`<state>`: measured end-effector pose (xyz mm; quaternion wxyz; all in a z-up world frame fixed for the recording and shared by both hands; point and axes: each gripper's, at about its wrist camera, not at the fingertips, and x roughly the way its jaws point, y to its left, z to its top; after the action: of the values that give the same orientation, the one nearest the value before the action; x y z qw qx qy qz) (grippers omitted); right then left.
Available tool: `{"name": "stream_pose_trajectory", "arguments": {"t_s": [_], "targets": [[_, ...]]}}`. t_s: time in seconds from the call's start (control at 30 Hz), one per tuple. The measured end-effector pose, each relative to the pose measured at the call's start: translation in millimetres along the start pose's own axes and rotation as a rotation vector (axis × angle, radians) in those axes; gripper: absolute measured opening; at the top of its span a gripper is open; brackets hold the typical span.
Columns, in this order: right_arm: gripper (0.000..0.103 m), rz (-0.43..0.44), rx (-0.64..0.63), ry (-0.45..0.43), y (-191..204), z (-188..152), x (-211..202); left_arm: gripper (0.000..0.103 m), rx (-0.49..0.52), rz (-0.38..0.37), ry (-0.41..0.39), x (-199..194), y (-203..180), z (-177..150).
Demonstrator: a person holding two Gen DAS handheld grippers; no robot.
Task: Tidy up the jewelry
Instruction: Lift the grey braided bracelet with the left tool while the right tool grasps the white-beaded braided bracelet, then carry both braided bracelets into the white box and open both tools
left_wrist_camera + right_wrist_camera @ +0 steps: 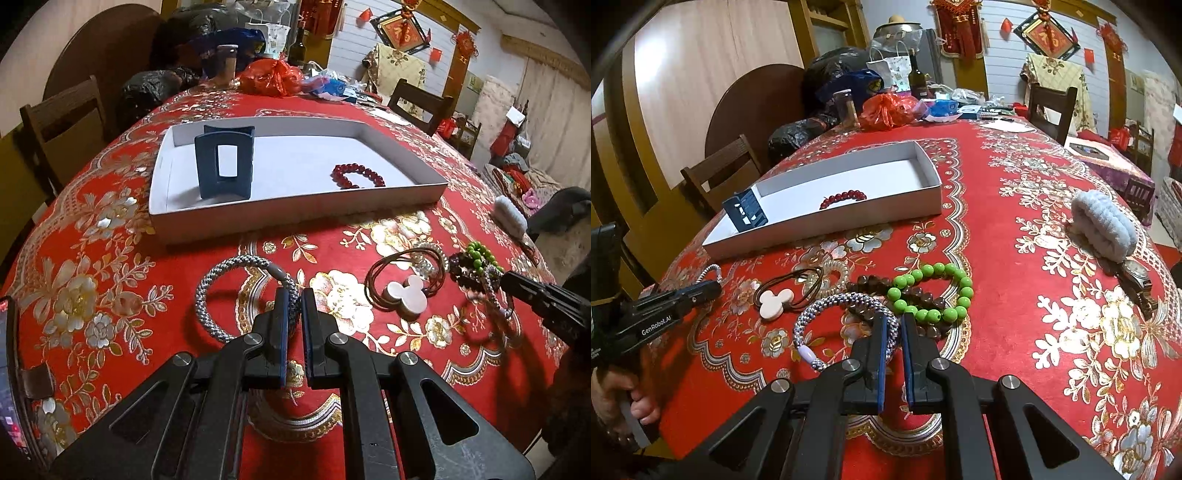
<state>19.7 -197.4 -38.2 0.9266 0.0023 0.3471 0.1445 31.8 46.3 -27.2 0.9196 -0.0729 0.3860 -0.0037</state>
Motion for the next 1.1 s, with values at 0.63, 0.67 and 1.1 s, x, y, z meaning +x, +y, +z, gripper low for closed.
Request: {"name": "stream_pose_trajectory", "arguments": {"t_s": [0.63,0.67,1.1], "targets": [[0.007,-0.019,-0.029,-0.003,5.7,-0.9,0.7,0.005,-0.027,0.005,0.024,1.4,5.2,0.9],[0.007,-0.02,-0.031,-0.004,6.1,-1.1,0.3,0.005,-0.027,0.006,0.026,1.7,5.1,0.8],[0.007,-0.03,-0.021,0.007,4.8,3.2,1.1,0.005,-0.029,0.031,0.039,7.3,4.9,1.1]]}}
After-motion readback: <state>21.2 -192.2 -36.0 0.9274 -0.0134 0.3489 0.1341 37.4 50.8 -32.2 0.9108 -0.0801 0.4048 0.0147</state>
